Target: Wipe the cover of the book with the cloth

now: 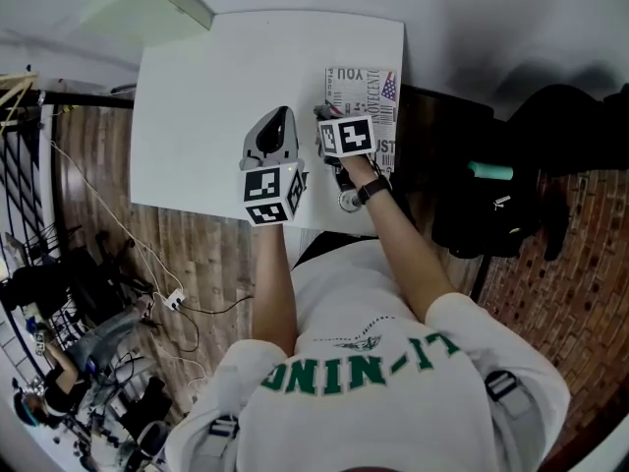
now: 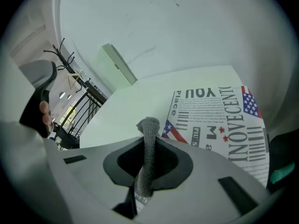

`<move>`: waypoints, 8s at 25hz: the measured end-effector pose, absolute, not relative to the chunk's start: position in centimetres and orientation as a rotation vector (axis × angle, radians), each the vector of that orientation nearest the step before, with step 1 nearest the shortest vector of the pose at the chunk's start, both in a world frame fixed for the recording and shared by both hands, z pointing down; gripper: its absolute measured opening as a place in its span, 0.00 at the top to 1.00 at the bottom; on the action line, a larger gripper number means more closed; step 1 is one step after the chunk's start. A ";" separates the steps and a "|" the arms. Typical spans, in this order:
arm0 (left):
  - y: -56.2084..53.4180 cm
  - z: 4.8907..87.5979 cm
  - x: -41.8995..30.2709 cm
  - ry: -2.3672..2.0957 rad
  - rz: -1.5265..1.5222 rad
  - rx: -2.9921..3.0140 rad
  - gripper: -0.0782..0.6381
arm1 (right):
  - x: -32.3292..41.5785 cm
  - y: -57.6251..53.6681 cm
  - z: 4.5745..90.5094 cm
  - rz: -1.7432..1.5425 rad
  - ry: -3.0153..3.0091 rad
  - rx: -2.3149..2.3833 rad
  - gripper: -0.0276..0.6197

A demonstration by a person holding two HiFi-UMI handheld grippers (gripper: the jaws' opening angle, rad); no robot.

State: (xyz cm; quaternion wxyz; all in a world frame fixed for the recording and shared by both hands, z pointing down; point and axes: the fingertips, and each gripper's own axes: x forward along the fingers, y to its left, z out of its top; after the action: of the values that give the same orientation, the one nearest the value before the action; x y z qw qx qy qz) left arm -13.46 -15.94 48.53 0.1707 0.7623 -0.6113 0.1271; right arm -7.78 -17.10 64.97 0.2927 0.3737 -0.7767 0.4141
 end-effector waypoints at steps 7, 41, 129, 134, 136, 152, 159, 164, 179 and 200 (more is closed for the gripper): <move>-16.1 48.7 -12.8 -1.716 0.372 2.186 0.87 | -4.8 -17.0 65.6 1.104 -2.055 1.033 0.89; -16.1 47.9 -12.6 -1.716 0.359 2.210 0.87 | -5.3 -14.7 65.6 0.972 -2.060 0.994 0.89; -14.8 44.9 -11.3 -1.691 0.272 2.320 0.87 | 5.5 -8.8 64.8 1.352 -1.948 1.206 0.90; -14.2 44.8 -12.7 -1.728 0.270 2.289 0.87 | -4.3 -6.8 64.2 1.199 -2.101 0.930 0.89; -13.9 44.9 -13.2 -1.739 0.269 2.278 0.87 | -6.5 -6.0 64.9 1.128 -2.105 0.875 0.89; -15.0 44.8 -9.9 -1.623 0.277 2.370 0.87 | 7.7 -6.1 65.8 1.109 -2.034 1.237 0.90; -14.8 44.6 -8.0 -1.550 0.251 2.403 0.87 | 11.2 -6.2 65.6 1.275 -1.969 1.375 0.89; -14.9 44.9 -8.5 -1.525 0.234 2.376 0.87 | 9.6 -8.2 61.8 1.179 -2.060 1.395 0.89; -14.9 32.9 -9.3 -1.688 0.105 2.523 0.87 | 7.1 -15.4 35.4 0.316 -2.484 1.735 0.89; -12.9 30.2 -9.1 -1.729 0.072 2.589 0.87 | 6.1 -12.4 30.9 -0.032 -2.432 1.773 0.90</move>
State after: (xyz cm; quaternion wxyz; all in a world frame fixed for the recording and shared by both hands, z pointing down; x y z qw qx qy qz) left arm -9.13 -12.89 30.20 0.0138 0.8314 -0.5550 0.0231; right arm 6.13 -12.36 30.91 0.0658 0.5877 -0.8063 -0.0106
